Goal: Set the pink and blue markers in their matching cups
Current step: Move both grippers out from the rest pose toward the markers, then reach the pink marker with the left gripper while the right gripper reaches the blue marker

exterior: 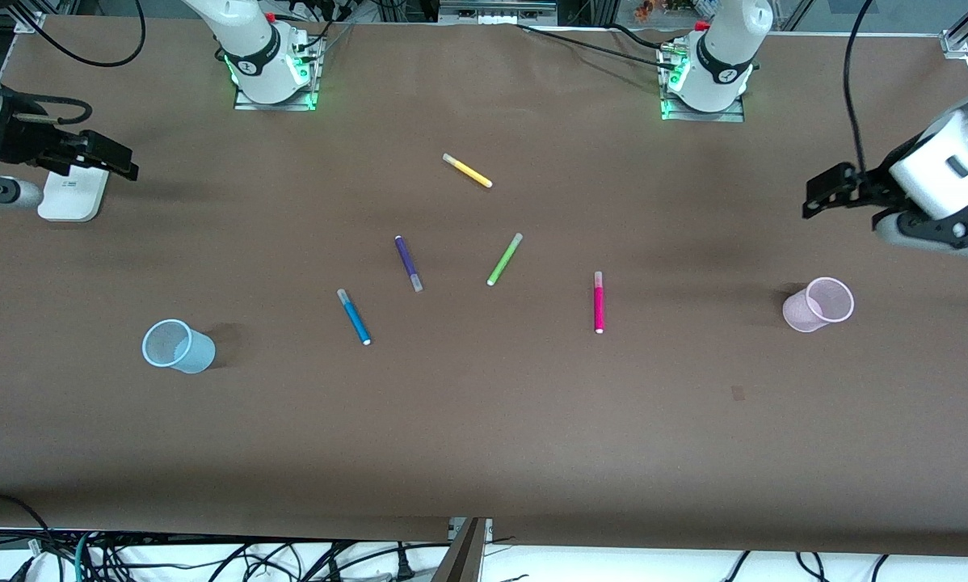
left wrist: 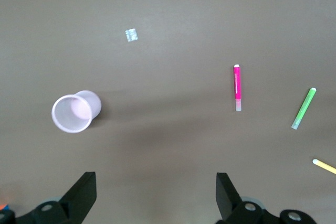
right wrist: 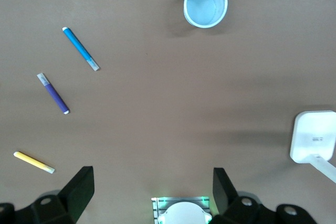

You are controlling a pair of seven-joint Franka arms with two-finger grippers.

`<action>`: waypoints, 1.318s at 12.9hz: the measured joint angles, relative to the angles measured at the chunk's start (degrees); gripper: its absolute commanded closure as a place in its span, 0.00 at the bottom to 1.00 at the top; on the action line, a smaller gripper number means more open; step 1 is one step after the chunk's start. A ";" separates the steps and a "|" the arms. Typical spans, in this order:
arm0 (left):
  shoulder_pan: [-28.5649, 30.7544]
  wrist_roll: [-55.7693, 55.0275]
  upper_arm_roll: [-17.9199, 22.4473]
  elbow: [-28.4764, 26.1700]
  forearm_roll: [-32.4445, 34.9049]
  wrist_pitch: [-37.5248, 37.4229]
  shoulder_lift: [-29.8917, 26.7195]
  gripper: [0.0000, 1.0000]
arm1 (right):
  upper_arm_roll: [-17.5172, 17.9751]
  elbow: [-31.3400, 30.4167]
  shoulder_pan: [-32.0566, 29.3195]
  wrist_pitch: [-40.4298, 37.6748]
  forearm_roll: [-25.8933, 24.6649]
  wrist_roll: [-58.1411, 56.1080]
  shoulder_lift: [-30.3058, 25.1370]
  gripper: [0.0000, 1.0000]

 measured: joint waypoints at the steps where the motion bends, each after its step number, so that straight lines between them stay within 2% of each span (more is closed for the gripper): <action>1: -0.74 -1.34 -0.13 0.04 -0.71 2.24 1.92 0.00 | 0.17 -0.02 0.06 0.30 0.15 0.00 1.21 0.00; 4: -3.66 -5.62 -0.75 -0.05 -2.58 9.61 8.72 0.00 | 0.66 -0.11 1.28 0.94 0.24 -0.01 5.57 0.00; 7: -9.28 -14.33 -1.05 -1.15 -2.60 16.58 15.31 0.00 | 0.84 -0.08 4.41 5.91 0.25 0.00 10.16 0.00; 14: -19.26 -27.59 -1.27 -21.22 -1.28 42.64 17.11 0.00 | 1.04 -0.32 13.28 20.88 0.23 -0.72 24.98 0.00; 17: -19.60 -27.98 -1.10 -24.48 -1.07 48.06 18.69 0.00 | 1.05 -0.32 15.75 25.47 0.22 -3.08 28.37 0.00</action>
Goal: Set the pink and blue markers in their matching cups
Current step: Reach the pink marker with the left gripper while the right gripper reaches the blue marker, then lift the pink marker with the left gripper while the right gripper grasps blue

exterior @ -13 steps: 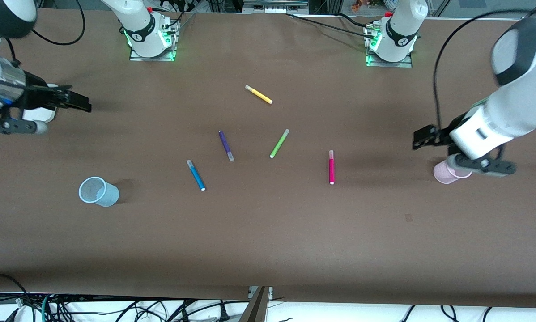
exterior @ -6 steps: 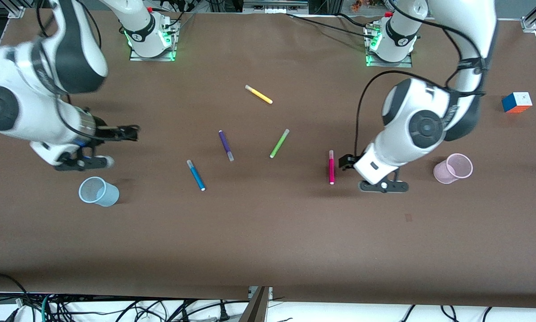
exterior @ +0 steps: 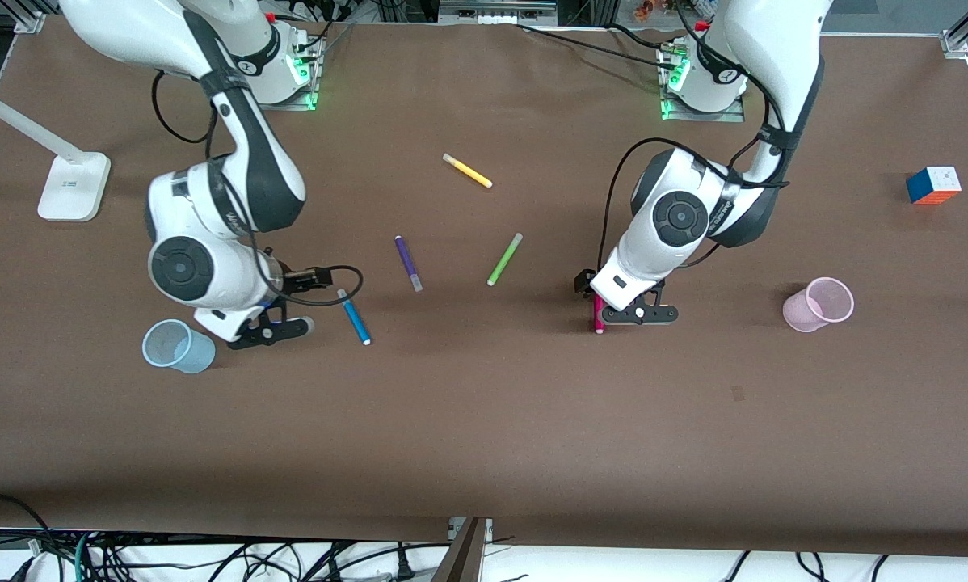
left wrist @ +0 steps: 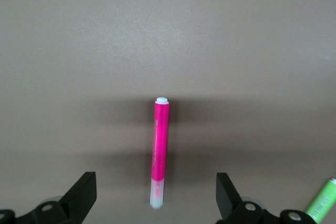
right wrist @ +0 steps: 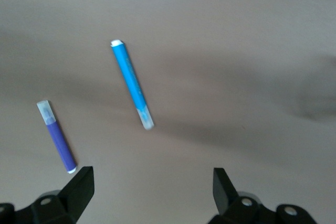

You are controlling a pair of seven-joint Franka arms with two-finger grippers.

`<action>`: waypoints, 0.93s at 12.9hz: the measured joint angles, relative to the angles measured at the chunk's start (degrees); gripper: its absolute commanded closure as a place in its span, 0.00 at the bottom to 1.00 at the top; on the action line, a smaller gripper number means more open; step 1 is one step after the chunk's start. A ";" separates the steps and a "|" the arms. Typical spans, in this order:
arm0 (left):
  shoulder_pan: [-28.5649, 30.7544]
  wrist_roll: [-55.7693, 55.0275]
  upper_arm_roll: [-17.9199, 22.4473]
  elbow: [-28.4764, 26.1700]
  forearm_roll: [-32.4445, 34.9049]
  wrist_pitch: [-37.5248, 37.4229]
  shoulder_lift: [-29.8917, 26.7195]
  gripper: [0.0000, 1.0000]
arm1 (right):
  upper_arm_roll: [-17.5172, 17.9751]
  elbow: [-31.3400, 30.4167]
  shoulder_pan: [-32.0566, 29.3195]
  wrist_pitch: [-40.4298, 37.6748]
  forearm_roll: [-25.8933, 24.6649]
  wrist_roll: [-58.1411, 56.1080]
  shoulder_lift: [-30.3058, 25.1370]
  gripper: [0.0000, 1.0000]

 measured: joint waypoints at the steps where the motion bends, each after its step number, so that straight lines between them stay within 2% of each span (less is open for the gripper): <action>1: 0.01 0.00 0.11 -0.55 0.00 1.77 0.95 0.00 | 0.00 -0.05 0.58 1.47 0.00 -0.72 1.07 0.00; 4: -0.49 -0.37 0.09 -1.53 0.01 6.47 4.36 0.00 | 0.00 -1.13 1.64 8.38 -0.03 -1.18 4.07 0.00; 5: -0.99 -0.82 0.08 -1.95 0.01 7.47 5.21 0.06 | -0.01 -1.97 1.75 11.28 -0.04 -1.26 4.78 0.00; 6: -1.41 -1.08 0.08 -2.26 0.01 7.92 5.68 0.15 | -0.01 -2.66 1.78 13.41 -0.04 -1.37 5.44 0.00; 7: -1.65 -1.25 0.08 -2.49 0.01 8.07 5.92 0.32 | -0.01 -3.13 1.80 15.32 -0.04 -1.47 6.13 0.00; 8: -1.73 -1.41 0.08 -2.69 0.01 8.07 6.02 0.56 | -0.01 -3.32 1.93 17.10 -0.04 -1.56 6.90 0.00; 9: -1.73 -1.48 0.09 -2.84 0.01 8.08 6.05 0.69 | -0.01 -3.41 2.19 18.72 -0.04 -1.58 7.69 0.00; 10: -1.73 -1.52 0.12 -3.10 0.01 8.15 6.06 0.78 | -0.01 -3.45 2.50 20.00 -0.04 -1.58 8.53 0.00; 11: -1.73 -1.55 0.13 -3.54 0.01 8.89 6.10 0.99 | -0.01 -3.46 2.82 20.67 -0.04 -1.58 9.20 0.00; 12: -1.73 -1.58 0.14 -4.27 0.02 10.46 6.21 1.00 | -0.01 -3.47 3.11 21.21 -0.04 -1.58 9.71 0.00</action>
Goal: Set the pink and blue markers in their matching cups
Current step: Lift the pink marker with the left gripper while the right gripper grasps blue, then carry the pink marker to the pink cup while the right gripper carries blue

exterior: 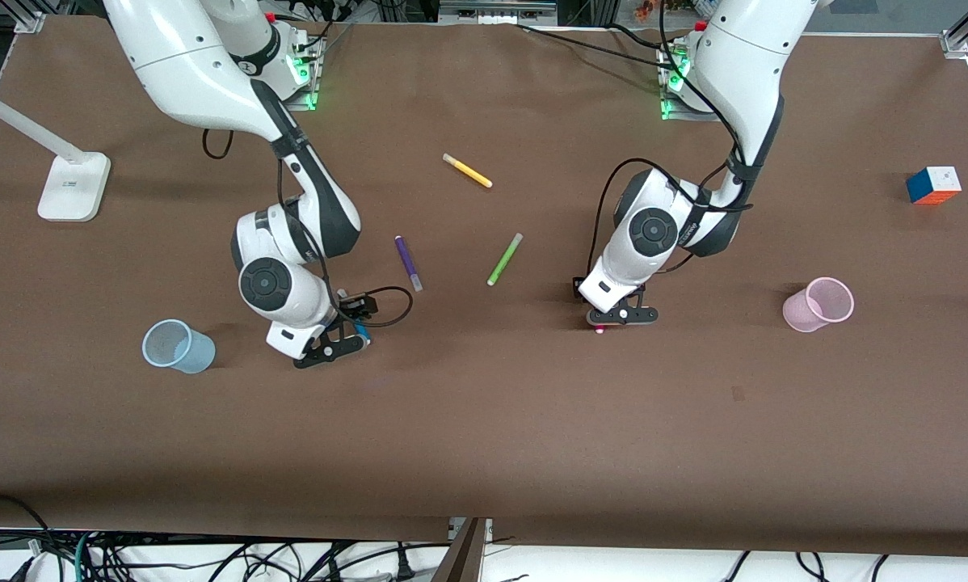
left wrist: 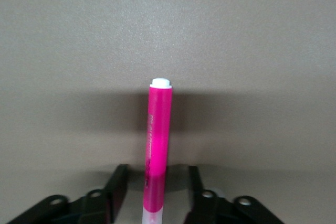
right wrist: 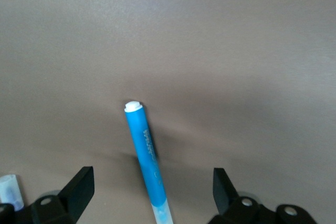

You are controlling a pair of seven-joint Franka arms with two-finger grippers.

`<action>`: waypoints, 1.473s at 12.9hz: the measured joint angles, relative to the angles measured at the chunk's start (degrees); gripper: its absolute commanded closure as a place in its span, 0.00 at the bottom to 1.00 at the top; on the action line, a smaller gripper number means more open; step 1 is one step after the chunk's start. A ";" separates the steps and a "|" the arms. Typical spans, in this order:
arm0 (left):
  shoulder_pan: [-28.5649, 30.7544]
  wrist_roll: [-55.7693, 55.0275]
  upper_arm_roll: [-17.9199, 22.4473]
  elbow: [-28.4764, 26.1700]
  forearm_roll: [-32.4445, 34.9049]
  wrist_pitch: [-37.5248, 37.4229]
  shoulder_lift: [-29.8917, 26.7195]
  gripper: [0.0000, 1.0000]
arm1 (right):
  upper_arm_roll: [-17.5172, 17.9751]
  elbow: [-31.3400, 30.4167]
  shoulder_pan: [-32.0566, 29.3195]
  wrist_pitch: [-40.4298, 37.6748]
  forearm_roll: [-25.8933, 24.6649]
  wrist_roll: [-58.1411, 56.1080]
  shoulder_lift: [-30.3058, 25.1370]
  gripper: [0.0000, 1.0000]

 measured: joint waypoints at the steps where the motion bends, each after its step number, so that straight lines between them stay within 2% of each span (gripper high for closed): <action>1: 0.04 -0.05 0.16 -0.72 0.08 1.38 -0.22 1.00 | 0.00 -0.02 0.18 0.44 0.00 0.00 0.43 0.00; 4: 0.21 -0.06 0.19 -1.25 0.08 2.45 -0.75 1.00 | -0.03 -0.11 0.26 0.84 0.00 0.00 1.35 0.03; 5: 0.64 0.16 0.34 -1.24 0.08 1.95 -0.85 1.00 | -0.05 -0.30 0.26 0.93 0.00 -0.01 1.48 0.14; 6: 1.30 0.92 0.43 -1.11 0.08 0.07 -1.41 1.00 | -0.06 -0.52 0.26 1.03 0.00 -0.01 1.60 0.16; 7: 2.12 2.19 0.54 -0.84 0.09 -3.35 -2.73 1.00 | -0.06 -0.80 0.26 1.17 0.00 -0.02 1.69 0.27; 8: 3.36 4.57 0.63 -0.37 0.11 -8.17 -4.95 1.00 | -0.06 -1.22 0.26 1.28 -0.01 -0.07 1.71 0.52; 9: 5.14 8.21 0.74 0.56 0.13 -14.65 -7.89 1.00 | -0.08 -1.56 0.26 1.33 -0.12 -0.41 1.71 0.67; 12: 13.49 25.24 1.39 7.97 1.80 -40.05 -15.30 1.00 | -0.48 -1.58 0.19 1.32 -0.23 -2.30 1.42 1.00; 14: 19.54 37.45 1.78 14.68 7.46 -52.78 -16.30 1.00 | -0.45 -1.59 0.21 1.20 -0.21 -2.41 1.13 1.00; 15: 21.96 43.17 1.86 16.97 10.48 -56.73 -16.17 1.00 | -0.40 -1.61 0.25 1.23 -0.21 -2.43 1.15 1.00; 18: 25.50 55.63 1.88 18.81 21.14 -60.10 -13.98 1.00 | -1.13 -1.24 0.02 0.28 -0.21 -6.71 0.16 1.00; 19: 25.55 57.90 1.83 18.83 24.36 -60.29 -12.54 1.00 | -2.08 -0.51 -0.53 -2.58 -0.21 -9.95 -0.92 1.00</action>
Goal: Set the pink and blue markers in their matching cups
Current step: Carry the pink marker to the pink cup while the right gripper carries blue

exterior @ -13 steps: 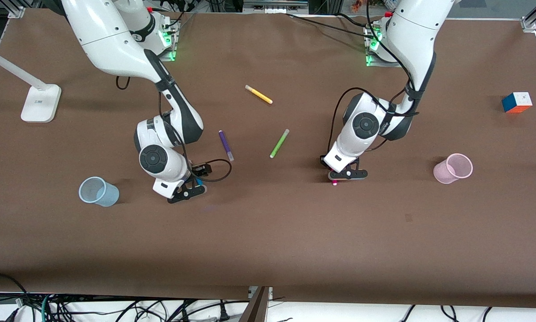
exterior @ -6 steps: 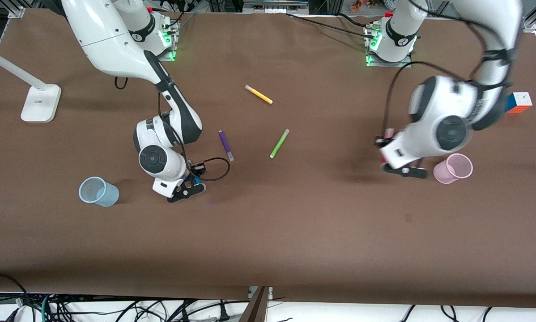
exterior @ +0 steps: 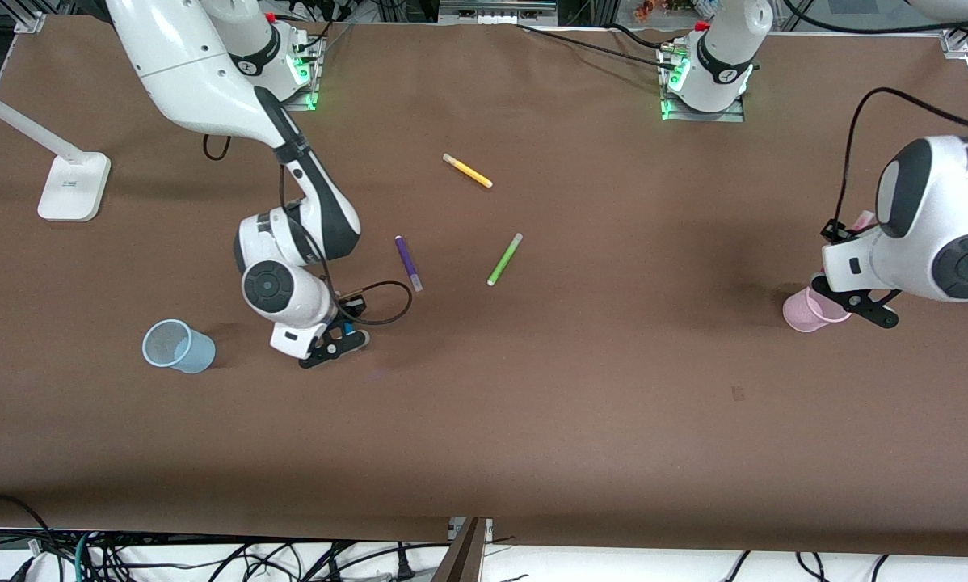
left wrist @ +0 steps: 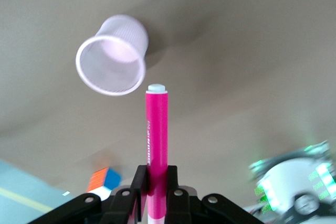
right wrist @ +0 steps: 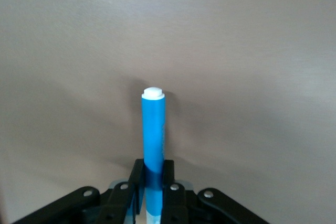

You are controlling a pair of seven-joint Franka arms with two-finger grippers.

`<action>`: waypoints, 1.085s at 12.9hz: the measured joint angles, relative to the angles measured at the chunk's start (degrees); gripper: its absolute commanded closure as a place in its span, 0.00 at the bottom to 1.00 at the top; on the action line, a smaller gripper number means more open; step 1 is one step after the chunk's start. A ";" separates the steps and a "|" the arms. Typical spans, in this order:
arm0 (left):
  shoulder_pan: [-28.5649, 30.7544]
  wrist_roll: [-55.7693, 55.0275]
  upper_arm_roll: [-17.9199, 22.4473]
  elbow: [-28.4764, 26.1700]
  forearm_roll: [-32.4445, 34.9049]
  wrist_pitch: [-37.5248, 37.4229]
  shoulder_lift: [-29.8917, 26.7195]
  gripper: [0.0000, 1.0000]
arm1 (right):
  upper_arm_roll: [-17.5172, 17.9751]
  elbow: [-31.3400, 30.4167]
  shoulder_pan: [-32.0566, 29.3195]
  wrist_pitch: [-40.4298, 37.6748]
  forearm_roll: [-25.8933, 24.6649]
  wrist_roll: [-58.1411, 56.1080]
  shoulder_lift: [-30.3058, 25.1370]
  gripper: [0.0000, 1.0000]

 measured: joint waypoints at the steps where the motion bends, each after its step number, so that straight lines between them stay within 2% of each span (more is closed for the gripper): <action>1: 0.00 1.44 -0.06 0.03 3.05 -0.02 1.63 1.00 | -0.94 1.34 -1.06 -4.40 0.00 -3.78 -1.26 1.00; 4: -0.02 2.79 -0.26 0.33 10.60 0.04 5.88 1.00 | -4.69 7.01 -3.69 -19.04 -0.54 -14.58 -4.56 1.00; 5: -0.12 2.86 -0.45 0.63 13.08 0.08 7.11 1.00 | -5.94 8.52 -3.93 -22.42 -2.43 -18.17 -5.17 1.00; 8: -0.34 2.98 -0.80 4.36 17.09 0.10 11.49 1.00 | -7.21 11.36 -4.04 -28.47 -14.78 -27.38 -5.44 1.00; 13: -0.55 2.59 -0.92 6.37 18.61 0.85 15.97 1.00 | -7.23 11.46 -3.98 -29.28 -32.46 -35.45 -4.80 1.00; 14: -0.75 2.30 -0.97 6.35 18.61 0.86 16.54 0.78 | -7.23 11.44 -3.98 -29.29 -35.51 -36.55 -4.46 1.00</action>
